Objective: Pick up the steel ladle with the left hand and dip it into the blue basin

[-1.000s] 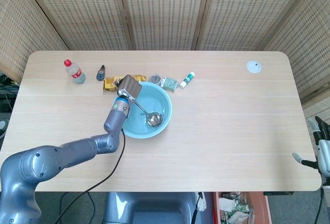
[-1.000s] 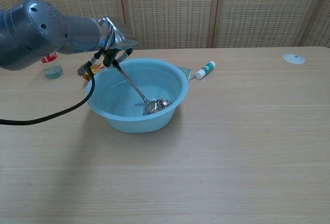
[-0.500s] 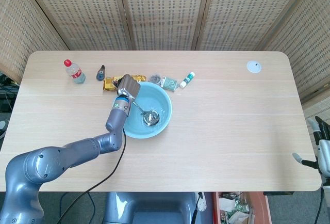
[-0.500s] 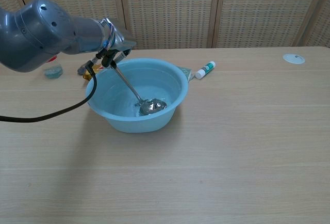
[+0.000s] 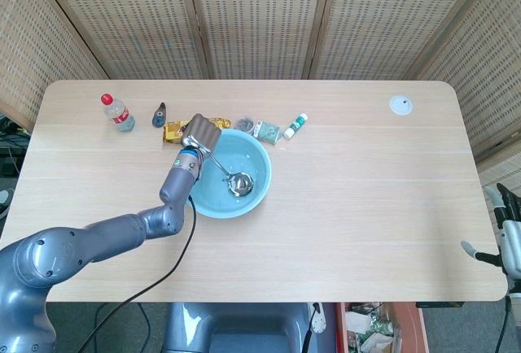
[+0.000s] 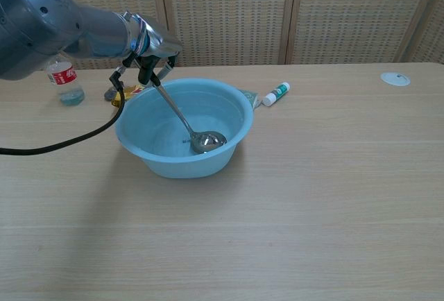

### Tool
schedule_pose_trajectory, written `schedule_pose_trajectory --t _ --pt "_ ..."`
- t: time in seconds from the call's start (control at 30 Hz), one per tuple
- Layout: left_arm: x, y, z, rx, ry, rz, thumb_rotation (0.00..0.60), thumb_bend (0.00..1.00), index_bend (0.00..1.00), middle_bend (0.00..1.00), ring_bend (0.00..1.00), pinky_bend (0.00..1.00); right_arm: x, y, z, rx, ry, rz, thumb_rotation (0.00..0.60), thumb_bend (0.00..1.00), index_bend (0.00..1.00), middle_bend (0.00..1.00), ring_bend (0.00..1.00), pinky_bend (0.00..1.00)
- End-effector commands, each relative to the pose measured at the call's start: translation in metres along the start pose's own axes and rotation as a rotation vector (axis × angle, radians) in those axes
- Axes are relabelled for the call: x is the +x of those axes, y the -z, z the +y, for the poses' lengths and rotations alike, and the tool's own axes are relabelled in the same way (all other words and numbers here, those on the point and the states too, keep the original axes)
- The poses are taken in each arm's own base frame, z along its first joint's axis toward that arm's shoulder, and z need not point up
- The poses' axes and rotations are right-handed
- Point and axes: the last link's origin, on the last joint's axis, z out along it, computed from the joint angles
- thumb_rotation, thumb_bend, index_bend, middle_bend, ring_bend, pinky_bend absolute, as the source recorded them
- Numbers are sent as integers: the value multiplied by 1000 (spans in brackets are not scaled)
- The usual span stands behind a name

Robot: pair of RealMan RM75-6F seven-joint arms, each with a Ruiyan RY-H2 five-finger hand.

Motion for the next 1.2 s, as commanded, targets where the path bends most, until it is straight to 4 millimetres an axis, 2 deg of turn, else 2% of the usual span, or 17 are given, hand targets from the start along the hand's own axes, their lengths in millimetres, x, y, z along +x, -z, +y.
schedule_pose_trajectory --t 0.03,0.57,1.2 --pt "6 6 -8 0 25 11 600 533 1000 1000 992 1000 0 0 0 1 0 0 600 0 0 0 0 0" --pt "35 31 -41 29 100 36 600 533 1000 1000 992 1000 -4 -2 -3 3 11 -8 600 0 0 0 0 0" --pt "60 57 -64 47 184 11 600 533 1000 1000 993 1000 -2 1 -3 6 9 -2 600 0 0 0 0 0"
